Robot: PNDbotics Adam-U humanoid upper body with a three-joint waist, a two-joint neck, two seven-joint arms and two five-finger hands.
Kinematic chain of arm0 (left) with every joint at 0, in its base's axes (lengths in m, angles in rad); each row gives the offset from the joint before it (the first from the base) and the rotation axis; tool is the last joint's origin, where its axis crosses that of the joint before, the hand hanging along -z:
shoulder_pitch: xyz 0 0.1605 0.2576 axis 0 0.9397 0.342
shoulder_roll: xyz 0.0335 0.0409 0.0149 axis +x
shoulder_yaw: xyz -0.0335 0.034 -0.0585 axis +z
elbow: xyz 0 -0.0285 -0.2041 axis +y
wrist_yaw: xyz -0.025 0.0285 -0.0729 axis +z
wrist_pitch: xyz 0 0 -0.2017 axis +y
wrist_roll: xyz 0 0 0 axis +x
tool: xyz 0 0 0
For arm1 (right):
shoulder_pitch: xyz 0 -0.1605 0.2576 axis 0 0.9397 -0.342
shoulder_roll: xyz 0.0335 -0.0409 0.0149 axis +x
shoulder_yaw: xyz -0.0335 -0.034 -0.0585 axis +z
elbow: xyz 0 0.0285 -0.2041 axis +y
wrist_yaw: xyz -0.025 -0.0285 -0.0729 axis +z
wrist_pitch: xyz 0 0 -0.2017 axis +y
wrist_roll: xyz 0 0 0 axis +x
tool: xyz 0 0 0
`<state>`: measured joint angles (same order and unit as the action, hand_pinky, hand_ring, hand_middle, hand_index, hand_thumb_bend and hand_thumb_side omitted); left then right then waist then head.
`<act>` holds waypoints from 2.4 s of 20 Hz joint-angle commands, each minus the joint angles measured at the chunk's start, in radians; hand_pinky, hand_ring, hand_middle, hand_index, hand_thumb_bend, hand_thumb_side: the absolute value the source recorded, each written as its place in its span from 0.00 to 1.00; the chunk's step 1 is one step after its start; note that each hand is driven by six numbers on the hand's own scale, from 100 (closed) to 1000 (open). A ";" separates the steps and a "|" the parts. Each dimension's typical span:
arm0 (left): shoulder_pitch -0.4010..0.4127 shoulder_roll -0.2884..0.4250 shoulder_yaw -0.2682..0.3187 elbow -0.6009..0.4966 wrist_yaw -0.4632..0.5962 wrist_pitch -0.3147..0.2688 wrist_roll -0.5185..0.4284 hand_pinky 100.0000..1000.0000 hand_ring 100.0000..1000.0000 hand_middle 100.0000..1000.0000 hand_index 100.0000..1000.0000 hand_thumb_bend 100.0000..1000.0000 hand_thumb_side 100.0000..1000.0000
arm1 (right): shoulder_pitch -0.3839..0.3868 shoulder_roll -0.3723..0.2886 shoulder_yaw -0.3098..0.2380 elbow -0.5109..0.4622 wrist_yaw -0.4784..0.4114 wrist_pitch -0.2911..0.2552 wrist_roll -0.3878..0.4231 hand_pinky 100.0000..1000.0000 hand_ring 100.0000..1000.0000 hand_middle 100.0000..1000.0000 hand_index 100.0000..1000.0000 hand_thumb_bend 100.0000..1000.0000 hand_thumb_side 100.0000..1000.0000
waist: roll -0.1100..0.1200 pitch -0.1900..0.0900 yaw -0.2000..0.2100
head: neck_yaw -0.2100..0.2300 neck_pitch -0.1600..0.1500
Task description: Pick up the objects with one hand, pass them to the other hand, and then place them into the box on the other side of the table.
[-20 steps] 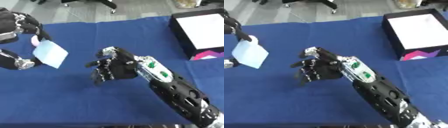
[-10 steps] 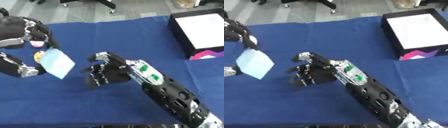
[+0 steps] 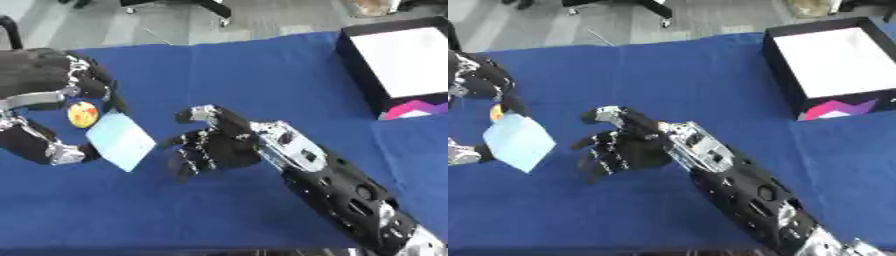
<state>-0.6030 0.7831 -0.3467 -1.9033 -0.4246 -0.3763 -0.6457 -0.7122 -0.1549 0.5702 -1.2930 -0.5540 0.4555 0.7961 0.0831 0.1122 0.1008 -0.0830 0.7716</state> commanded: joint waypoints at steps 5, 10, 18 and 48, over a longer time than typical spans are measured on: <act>-0.037 -0.003 -0.013 0.013 -0.038 -0.004 0.035 0.77 0.56 0.45 0.64 0.23 0.05 | -0.022 0.001 0.015 -0.074 -0.032 0.139 0.111 1.00 0.62 0.66 1.00 0.19 1.00 | -0.002 -0.014 0.001 | 0.000 -0.002; -0.059 -0.018 -0.017 0.012 -0.047 0.002 0.062 0.77 0.56 0.45 0.64 0.22 0.05 | -0.025 -0.001 0.026 -0.104 -0.042 0.150 0.111 1.00 0.62 0.66 1.00 0.17 1.00 | -0.003 -0.016 0.003 | -0.004 -0.002; -0.095 -0.039 -0.042 0.016 -0.045 0.003 0.066 0.77 0.56 0.45 0.63 0.23 0.04 | -0.031 -0.003 0.036 -0.151 -0.085 0.174 0.111 1.00 0.62 0.67 1.00 0.17 1.00 | -0.003 -0.017 0.002 | -0.008 -0.002; -0.108 -0.060 -0.096 0.085 -0.210 -0.068 0.207 0.77 0.56 0.44 0.63 0.29 0.01 | -0.040 -0.024 0.071 -0.246 -0.168 0.273 0.111 1.00 0.57 0.65 1.00 0.25 1.00 | -0.008 -0.019 0.002 | -0.012 -0.003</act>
<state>-0.6941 0.7113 -0.4433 -1.8060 -0.6328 -0.4460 -0.4398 -0.7300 -0.1839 0.6427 -1.5097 -0.7233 0.5381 0.7135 0.0745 0.1120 0.1005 -0.0932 0.7720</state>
